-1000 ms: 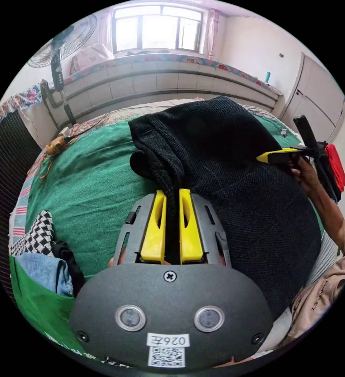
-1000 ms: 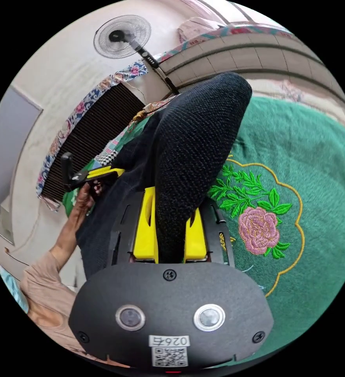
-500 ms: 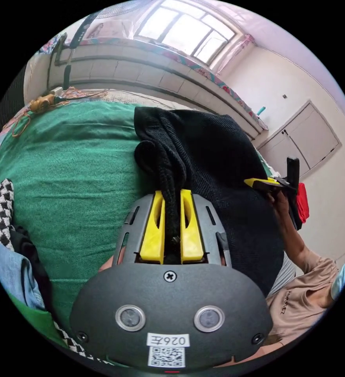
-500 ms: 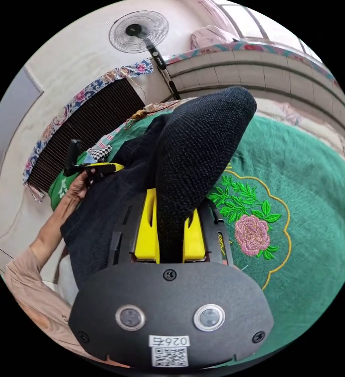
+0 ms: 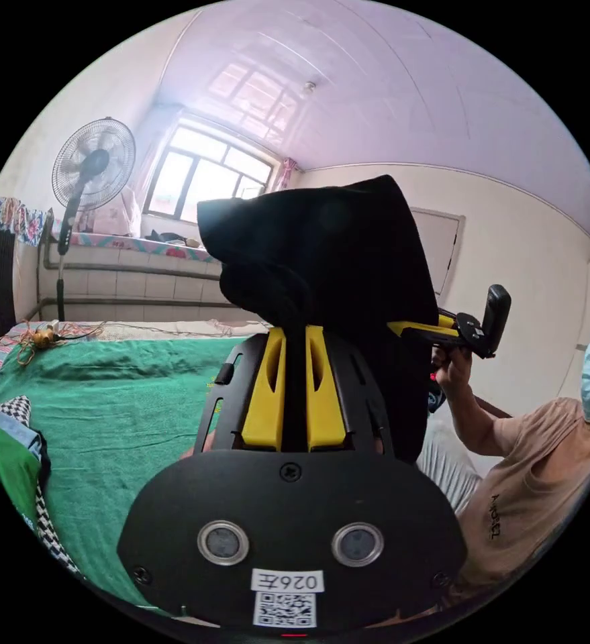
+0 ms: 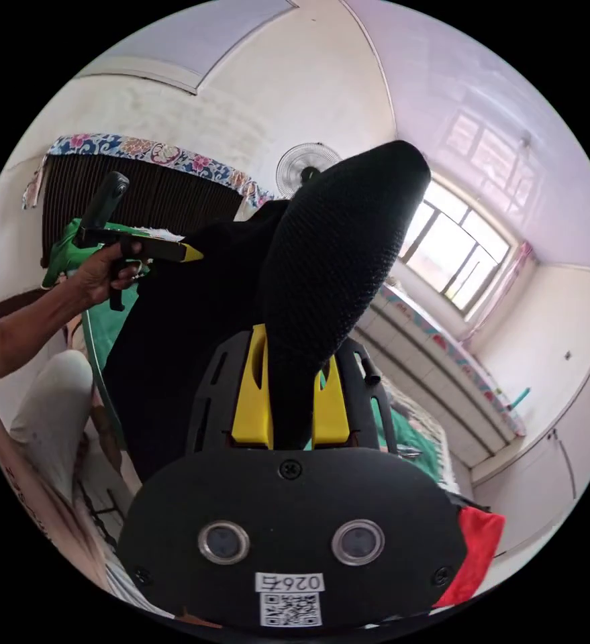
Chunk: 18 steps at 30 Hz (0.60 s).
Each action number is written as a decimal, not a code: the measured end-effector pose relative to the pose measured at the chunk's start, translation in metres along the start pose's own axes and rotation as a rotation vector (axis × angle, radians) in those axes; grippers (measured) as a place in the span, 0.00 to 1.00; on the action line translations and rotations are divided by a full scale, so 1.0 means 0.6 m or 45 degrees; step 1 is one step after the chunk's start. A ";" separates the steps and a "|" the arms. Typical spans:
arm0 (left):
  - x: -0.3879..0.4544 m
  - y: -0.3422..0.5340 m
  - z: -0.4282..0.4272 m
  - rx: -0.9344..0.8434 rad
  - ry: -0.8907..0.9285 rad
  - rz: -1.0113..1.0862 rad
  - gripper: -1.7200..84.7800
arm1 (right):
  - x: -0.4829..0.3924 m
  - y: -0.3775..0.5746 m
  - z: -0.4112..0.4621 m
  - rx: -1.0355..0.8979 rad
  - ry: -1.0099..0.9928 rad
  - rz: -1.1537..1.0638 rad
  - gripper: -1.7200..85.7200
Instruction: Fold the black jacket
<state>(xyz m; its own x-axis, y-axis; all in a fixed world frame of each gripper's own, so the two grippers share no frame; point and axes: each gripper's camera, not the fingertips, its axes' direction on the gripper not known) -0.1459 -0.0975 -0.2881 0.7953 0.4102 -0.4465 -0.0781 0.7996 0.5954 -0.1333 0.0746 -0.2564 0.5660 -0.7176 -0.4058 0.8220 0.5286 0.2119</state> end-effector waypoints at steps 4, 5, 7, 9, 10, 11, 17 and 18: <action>0.149 -0.011 0.043 0.126 0.240 0.134 0.08 | 0.001 0.046 -0.185 0.029 0.331 -0.118 0.08; 0.189 -0.014 0.064 0.147 0.327 0.159 0.08 | 0.007 0.064 -0.236 0.019 0.422 -0.145 0.08; 0.250 -0.015 0.104 0.163 0.445 0.197 0.08 | 0.024 0.090 -0.309 -0.016 0.526 -0.170 0.08; 0.307 -0.012 0.154 0.154 0.551 0.216 0.08 | 0.051 0.117 -0.376 -0.074 0.596 -0.180 0.08; 0.341 -0.008 0.193 0.136 0.615 0.216 0.08 | 0.075 0.134 -0.414 -0.135 0.619 -0.176 0.08; 0.372 -0.003 0.238 0.113 0.686 0.204 0.08 | 0.101 0.152 -0.445 -0.199 0.636 -0.173 0.08; 0.485 0.031 0.523 -0.095 0.883 0.033 0.08 | 0.257 0.253 -0.447 -0.649 0.699 -0.177 0.09; 0.492 0.036 0.555 -0.114 0.868 0.024 0.08 | 0.279 0.266 -0.433 -0.685 0.693 -0.176 0.09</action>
<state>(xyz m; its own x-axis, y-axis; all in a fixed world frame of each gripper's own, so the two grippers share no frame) 0.2874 -0.1054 -0.1845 0.2394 0.5851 -0.7748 -0.1609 0.8109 0.5626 0.0767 0.1567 -0.5216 0.2354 -0.5427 -0.8062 0.6610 0.6976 -0.2766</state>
